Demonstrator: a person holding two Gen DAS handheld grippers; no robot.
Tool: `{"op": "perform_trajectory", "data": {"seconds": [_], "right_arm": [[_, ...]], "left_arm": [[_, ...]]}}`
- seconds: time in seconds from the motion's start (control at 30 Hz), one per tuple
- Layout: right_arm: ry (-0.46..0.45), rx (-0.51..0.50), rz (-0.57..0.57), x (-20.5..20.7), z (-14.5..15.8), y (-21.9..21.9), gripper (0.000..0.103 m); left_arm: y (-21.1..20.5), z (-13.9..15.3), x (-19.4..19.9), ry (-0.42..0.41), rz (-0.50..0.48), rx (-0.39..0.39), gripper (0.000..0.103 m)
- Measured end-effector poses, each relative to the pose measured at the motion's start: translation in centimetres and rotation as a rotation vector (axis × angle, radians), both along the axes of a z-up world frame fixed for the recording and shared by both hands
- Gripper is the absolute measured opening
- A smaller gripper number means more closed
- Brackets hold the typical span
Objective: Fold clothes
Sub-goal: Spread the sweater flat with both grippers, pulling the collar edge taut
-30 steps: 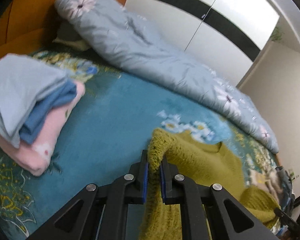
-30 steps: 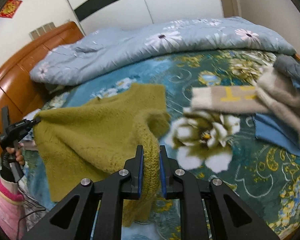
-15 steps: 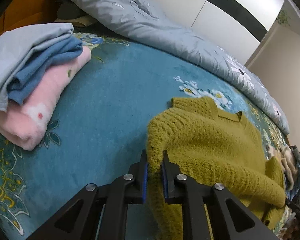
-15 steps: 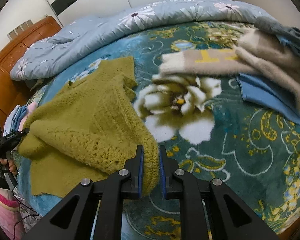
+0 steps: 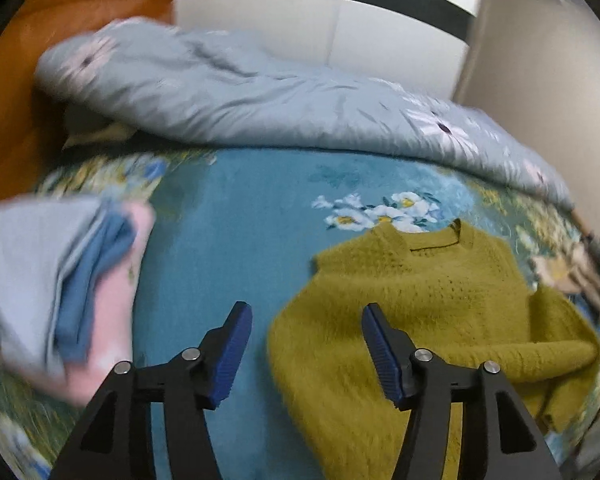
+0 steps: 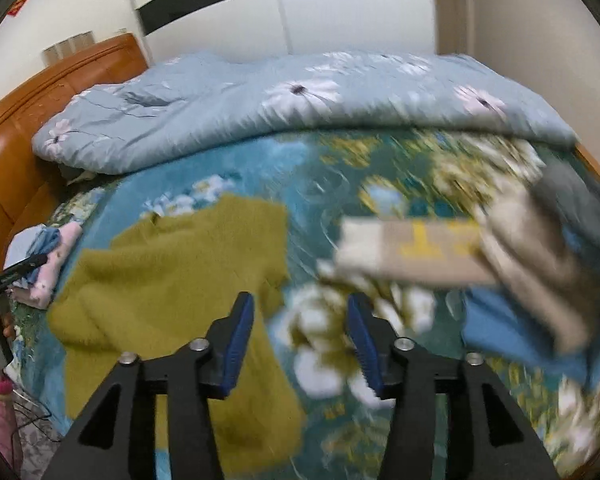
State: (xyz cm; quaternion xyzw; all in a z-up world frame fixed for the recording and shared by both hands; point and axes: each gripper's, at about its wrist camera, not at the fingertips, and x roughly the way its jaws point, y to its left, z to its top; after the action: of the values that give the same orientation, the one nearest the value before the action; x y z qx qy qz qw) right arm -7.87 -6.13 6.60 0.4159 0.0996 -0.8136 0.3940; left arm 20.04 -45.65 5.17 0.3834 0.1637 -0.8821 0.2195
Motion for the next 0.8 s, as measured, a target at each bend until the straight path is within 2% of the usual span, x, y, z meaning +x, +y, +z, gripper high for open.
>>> {"op": "perform_trajectory", "data": {"seconds": [0.13,0.2,0.3,0.4,0.53,0.67,0.8], "right_arm": [[-0.070,0.020,0.109,-2.9,-1.1,-5.8,0.054],[-0.130,0.051,0.142,-4.6,-3.0,-9.1,0.054],[-0.169,0.108,0.135,-7.1,-6.1,-12.5,0.054],[-0.212,0.137,0.076,-9.7,-9.2,-13.9,0.054],[-0.271,0.108,0.037,-11.7,-11.6,-14.5,0.054],[-0.305,0.085,0.029,-12.7,-12.9,-14.8,0.054],[-0.283,0.060,0.030,-13.1,-13.4,-15.6,0.054]], "left_arm": [[-1.8,-0.8,-5.4,-0.065,-0.063,0.047,0.065],[-3.0,-1.8,-7.7,-0.076,-0.076,0.103,0.065],[-4.5,-3.7,-10.6,-0.088,-0.082,0.171,0.065],[-5.3,-5.7,-12.6,-0.119,-0.089,0.184,0.065],[-5.6,-8.2,-14.1,-0.145,-0.126,0.226,0.065],[-5.1,-10.0,-14.7,-0.195,-0.132,0.208,0.065],[-4.6,-10.1,-14.6,-0.188,-0.124,0.189,0.067]]}}
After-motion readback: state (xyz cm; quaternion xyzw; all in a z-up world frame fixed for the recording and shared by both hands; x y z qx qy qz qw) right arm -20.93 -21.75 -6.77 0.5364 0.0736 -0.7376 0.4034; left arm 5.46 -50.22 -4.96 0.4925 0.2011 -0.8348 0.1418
